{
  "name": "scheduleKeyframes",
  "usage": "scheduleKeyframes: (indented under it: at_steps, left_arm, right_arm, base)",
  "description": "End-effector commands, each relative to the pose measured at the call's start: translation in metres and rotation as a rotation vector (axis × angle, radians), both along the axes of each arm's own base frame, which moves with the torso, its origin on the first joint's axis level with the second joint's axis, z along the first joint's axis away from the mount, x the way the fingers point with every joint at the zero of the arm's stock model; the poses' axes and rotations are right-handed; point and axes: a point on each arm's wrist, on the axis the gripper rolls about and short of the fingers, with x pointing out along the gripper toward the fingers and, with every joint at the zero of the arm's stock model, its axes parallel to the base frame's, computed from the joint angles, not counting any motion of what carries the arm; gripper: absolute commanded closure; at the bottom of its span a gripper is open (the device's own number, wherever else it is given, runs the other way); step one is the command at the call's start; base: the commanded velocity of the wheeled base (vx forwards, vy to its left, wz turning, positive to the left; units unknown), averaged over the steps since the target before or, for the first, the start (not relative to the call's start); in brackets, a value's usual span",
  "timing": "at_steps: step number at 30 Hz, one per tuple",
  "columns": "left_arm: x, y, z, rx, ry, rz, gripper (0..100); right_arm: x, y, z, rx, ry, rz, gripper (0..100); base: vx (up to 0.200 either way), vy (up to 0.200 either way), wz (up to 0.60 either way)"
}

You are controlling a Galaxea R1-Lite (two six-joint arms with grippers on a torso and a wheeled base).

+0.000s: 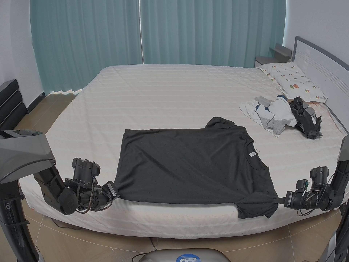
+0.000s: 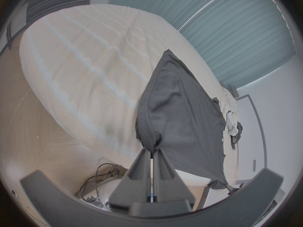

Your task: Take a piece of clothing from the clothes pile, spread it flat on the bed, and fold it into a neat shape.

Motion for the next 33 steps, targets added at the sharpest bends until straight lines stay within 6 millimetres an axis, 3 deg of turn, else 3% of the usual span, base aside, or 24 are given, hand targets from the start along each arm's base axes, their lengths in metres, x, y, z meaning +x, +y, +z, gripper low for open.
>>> scheduleKeyframes:
  at_steps: [1,6,27,33]
  left_arm:
    - [-0.006,0.001,-0.002,0.046,0.017,-0.024,100]
    - [-0.015,0.001,-0.007,0.102,0.082,-0.070,100]
    - [-0.045,0.007,0.009,0.250,0.299,-0.243,100]
    - [-0.048,0.008,0.010,0.265,0.343,-0.262,100]
  right_arm:
    - [-0.008,0.001,0.000,0.001,0.010,-0.003,100]
    - [-0.010,0.001,0.001,0.001,0.011,-0.002,100]
    - [-0.049,0.005,-0.001,-0.087,0.035,0.126,100]
    - [-0.051,0.004,0.002,-0.080,-0.015,0.133,100]
  base:
    - [0.000,0.000,0.00]
    - [0.000,0.000,0.00]
    - [0.000,0.000,0.00]
    - [0.000,0.000,0.00]
